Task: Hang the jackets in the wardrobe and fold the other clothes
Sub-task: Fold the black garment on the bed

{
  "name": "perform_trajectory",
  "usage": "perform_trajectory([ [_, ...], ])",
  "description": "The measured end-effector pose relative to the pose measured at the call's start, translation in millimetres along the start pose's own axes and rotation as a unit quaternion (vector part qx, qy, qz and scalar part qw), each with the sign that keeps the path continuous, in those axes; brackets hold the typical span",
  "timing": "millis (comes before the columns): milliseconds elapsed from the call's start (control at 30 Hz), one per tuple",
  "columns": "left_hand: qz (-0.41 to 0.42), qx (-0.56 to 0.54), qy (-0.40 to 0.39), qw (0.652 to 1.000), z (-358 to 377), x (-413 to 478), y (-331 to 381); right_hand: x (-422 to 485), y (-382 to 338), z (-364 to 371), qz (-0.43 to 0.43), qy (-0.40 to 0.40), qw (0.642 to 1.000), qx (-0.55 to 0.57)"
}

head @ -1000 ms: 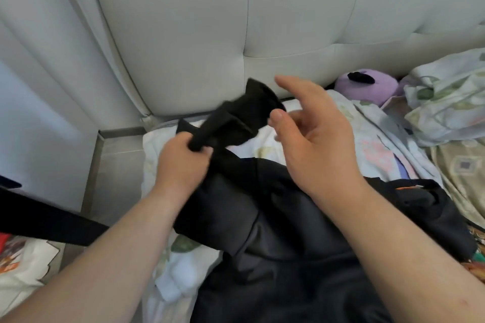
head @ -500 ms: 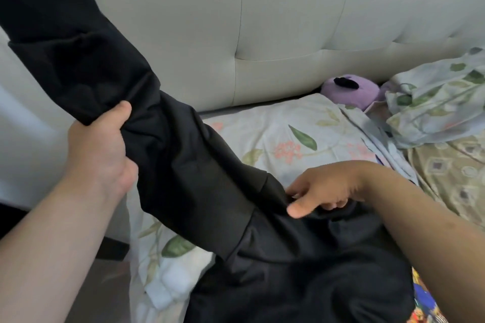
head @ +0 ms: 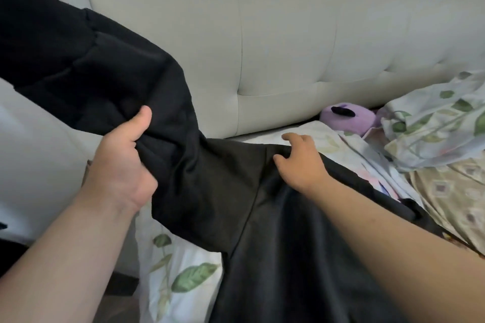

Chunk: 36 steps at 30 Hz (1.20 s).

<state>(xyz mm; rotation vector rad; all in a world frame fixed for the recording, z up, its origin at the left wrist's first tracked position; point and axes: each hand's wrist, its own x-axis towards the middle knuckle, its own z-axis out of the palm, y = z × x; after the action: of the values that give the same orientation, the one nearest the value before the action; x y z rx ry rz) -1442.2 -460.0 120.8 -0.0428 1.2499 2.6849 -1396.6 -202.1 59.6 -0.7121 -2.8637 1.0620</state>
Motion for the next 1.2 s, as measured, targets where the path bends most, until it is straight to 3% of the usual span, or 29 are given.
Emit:
perform_trajectory([
  [67, -0.043, 0.003, -0.046, 0.998, 10.8, -15.5, 0.5, -14.6, -17.5, -5.3, 0.029, -0.069, 0.973, 0.218],
  [133, -0.090, 0.031, -0.080, 0.992, 21.8, -32.5, -4.8, -29.4, -27.2, -22.8, 0.118, -0.195, 0.864, 0.449],
  [200, -0.142, 0.066, -0.110, 0.982, 28.7, -51.4, -13.6, -41.5, -26.8, -46.4, 0.173, -0.290, 0.766, 0.546],
  [233, -0.160, 0.095, -0.128, 0.974, 31.1, -60.2, -17.4, -43.6, -23.7, -55.1, 0.180, -0.324, 0.741, 0.559],
  [333, -0.190, 0.201, -0.205, 0.939, 44.3, -90.8, -21.7, -60.1, -15.4, -77.8, 0.202, -0.390, 0.718, 0.540],
  [433, -0.182, 0.352, -0.279, 0.875, 57.3, -117.0, -16.2, -82.8, -9.1, -86.7, 0.242, -0.396, 0.723, 0.511],
  [500, -0.153, 0.472, -0.255, 0.830, 60.3, -131.7, -14.1, -103.2, -5.4, -86.6, 0.255, -0.405, 0.741, 0.471],
  [567, -0.110, 0.535, -0.214, 0.810, 58.1, -148.7, -12.5, -123.2, 6.5, -80.2, 0.260, -0.406, 0.754, 0.446],
  [633, -0.075, 0.588, -0.181, 0.785, 47.2, -170.1, -17.0, -141.7, 17.2, -76.9, 0.269, -0.406, 0.750, 0.448],
  [700, -0.102, 0.653, -0.096, 0.745, 24.4, -193.3, -32.3, -159.0, 29.2, -73.8, 0.276, -0.387, 0.739, 0.476],
  [733, -0.168, 0.628, -0.020, 0.759, 12.2, -206.4, -43.0, -168.8, 36.5, -72.4, 0.278, -0.376, 0.737, 0.488],
  [800, -0.322, 0.387, 0.127, 0.854, -6.7, -224.8, -67.4, -189.7, 55.2, -69.1, 0.289, -0.355, 0.723, 0.517],
  [833, -0.373, 0.259, 0.165, 0.875, -13.5, -230.3, -80.9, -202.6, 68.3, -64.6, 0.300, -0.346, 0.715, 0.529],
  [900, -0.410, 0.137, 0.195, 0.880, -22.4, -230.8, -103.5, -233.9, 98.3, -55.5, 0.320, -0.348, 0.688, 0.551],
  [933, -0.407, 0.115, 0.201, 0.884, -25.9, -226.7, -114.1, -249.2, 115.4, -46.9, 0.334, -0.353, 0.679, 0.550],
  [1033, -0.363, 0.103, 0.181, 0.908, -29.5, -211.7, -133.2, -289.4, 170.2, -26.8, 0.381, -0.383, 0.725, 0.428],
  [1067, -0.356, 0.104, 0.170, 0.913, -31.2, -207.0, -136.2, -296.1, 170.8, -26.1, 0.403, -0.392, 0.705, 0.433],
  [1100, -0.358, 0.105, 0.163, 0.913, -34.2, -202.4, -139.3, -301.6, 175.8, -23.5, 0.389, -0.415, 0.705, 0.424],
  [1133, -0.363, 0.109, 0.152, 0.913, -37.5, -197.9, -140.7, -305.7, 191.2, -18.5, 0.314, -0.433, 0.731, 0.423],
  [1167, -0.369, 0.119, 0.136, 0.912, -40.7, -193.1, -141.7, -309.2, 201.9, -13.5, 0.283, -0.446, 0.720, 0.451],
  [1200, -0.377, 0.137, 0.116, 0.908, -42.6, -188.3, -141.9, -309.4, 204.6, -8.0, 0.354, -0.428, 0.688, 0.467],
])
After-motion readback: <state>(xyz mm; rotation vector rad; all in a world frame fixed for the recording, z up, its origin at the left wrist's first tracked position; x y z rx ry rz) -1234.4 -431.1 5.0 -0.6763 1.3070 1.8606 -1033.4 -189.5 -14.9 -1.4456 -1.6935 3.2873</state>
